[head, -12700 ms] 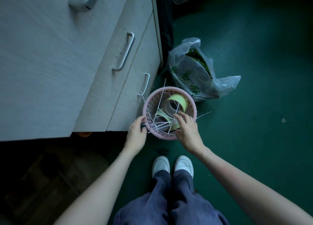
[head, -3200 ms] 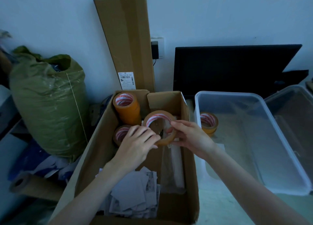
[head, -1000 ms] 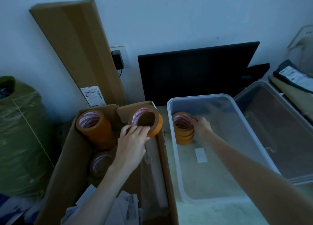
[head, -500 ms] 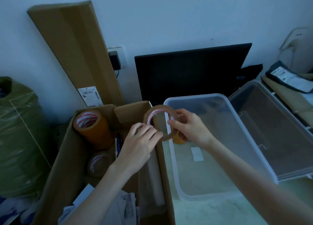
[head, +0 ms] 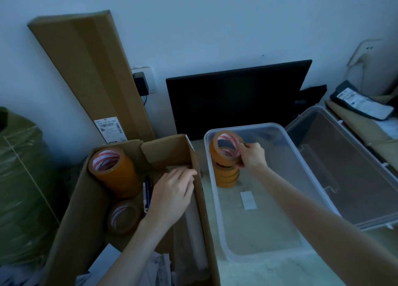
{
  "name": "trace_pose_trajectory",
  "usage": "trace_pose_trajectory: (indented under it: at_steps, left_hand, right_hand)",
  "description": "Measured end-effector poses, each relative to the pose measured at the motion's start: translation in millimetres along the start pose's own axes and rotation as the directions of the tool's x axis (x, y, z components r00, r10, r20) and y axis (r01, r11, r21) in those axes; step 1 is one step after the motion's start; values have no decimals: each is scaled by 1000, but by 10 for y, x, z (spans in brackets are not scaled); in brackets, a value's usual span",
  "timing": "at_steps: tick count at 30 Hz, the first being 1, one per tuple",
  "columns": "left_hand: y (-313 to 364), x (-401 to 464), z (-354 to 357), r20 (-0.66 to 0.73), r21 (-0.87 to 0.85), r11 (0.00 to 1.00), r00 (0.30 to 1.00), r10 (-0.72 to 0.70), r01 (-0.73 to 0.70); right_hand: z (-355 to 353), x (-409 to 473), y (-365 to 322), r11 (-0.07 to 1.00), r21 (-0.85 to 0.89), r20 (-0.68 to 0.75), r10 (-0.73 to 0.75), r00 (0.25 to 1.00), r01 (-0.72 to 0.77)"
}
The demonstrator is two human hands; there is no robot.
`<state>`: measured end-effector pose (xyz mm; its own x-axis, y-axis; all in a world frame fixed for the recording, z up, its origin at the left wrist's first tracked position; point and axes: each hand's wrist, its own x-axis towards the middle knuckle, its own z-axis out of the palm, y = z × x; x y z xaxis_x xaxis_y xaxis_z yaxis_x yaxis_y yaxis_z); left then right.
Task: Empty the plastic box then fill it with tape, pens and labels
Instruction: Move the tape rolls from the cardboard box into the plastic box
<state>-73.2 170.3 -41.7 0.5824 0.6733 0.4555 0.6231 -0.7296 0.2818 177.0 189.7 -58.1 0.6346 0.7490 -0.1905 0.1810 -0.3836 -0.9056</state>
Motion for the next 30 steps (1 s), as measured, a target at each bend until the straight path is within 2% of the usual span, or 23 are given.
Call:
trace_pose_trajectory:
  at_steps: [2,5,8,13,16,21,24,26,30]
  left_hand:
    - [-3,7,-5,8,-34,999,999,-39,39]
    - [-28,-3,5,14,-46,997,998,-56,57]
    - [-107,-33,39,25,-31,997,997,-68,68]
    - [-186,-58,86,63,-10,993,991,-119,120]
    - [-211,-68,74,53,-4,992,990,-128,128]
    - [-328,-149,-33,23,-3,975,974,-224,224]
    - [-489,-289,-71,19,-37,927,928,-372,372]
    - [-665,-448,-50,13,-16,876,876,-482,483]
    - [-1017,-819,54,43,202,753,762,-646,627]
  right_hand:
    - [56,138,76,995,-8,-1,97,995,-97]
    - [135,258,180,977,-160,0,140,990,-138]
    - [222,297,235,952,-290,-2,101,995,-97]
    - [179,281,227,932,-356,21,84,996,-71]
    - [94,192,169,918,-397,13,-14,1000,19]
    - [-7,-34,-48,950,-183,-25,-261,965,252]
    - [-29,-269,-182,929,-81,-2,-362,932,360]
    - [-2,-441,-222,924,14,63,-382,922,382]
    - [152,-765,-233,920,204,184,-372,910,335]
